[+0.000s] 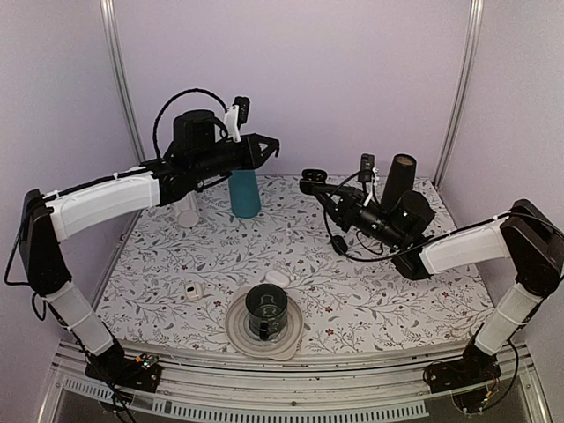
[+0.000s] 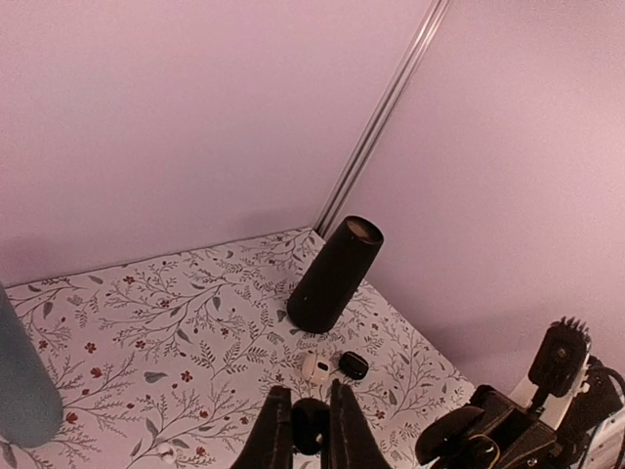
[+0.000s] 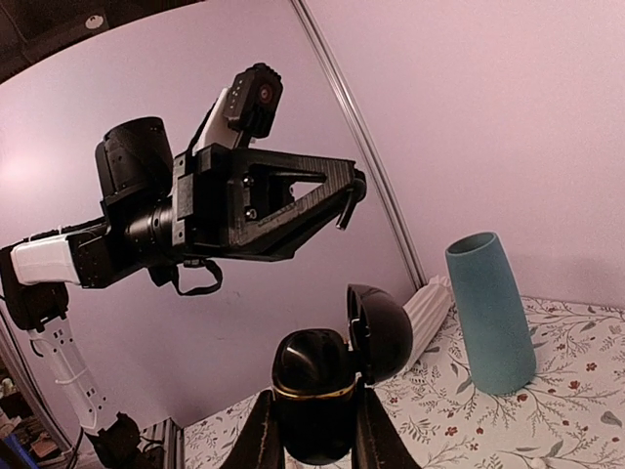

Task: Insert the wireless bluetooth earbuds into the charging case
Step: Insert the left earbud into the left side groove of the charging case.

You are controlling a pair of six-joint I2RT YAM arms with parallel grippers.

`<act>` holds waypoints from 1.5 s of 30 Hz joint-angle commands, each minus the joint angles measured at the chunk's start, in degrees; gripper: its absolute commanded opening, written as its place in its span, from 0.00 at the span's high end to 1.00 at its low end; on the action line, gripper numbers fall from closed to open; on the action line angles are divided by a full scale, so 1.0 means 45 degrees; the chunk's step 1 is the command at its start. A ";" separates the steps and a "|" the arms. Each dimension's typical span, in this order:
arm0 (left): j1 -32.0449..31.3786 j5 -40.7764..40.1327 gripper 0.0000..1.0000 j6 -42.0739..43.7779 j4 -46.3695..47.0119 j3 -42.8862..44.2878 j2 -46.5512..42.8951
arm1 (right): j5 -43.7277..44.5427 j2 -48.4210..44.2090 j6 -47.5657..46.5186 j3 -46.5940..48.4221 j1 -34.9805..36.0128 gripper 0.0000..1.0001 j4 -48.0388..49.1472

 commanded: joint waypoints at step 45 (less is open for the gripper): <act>-0.1200 0.0936 0.89 0.1087 0.4147 -0.2124 -0.1391 | -0.0674 0.2061 0.2378 0.3383 0.0588 0.97 0.1795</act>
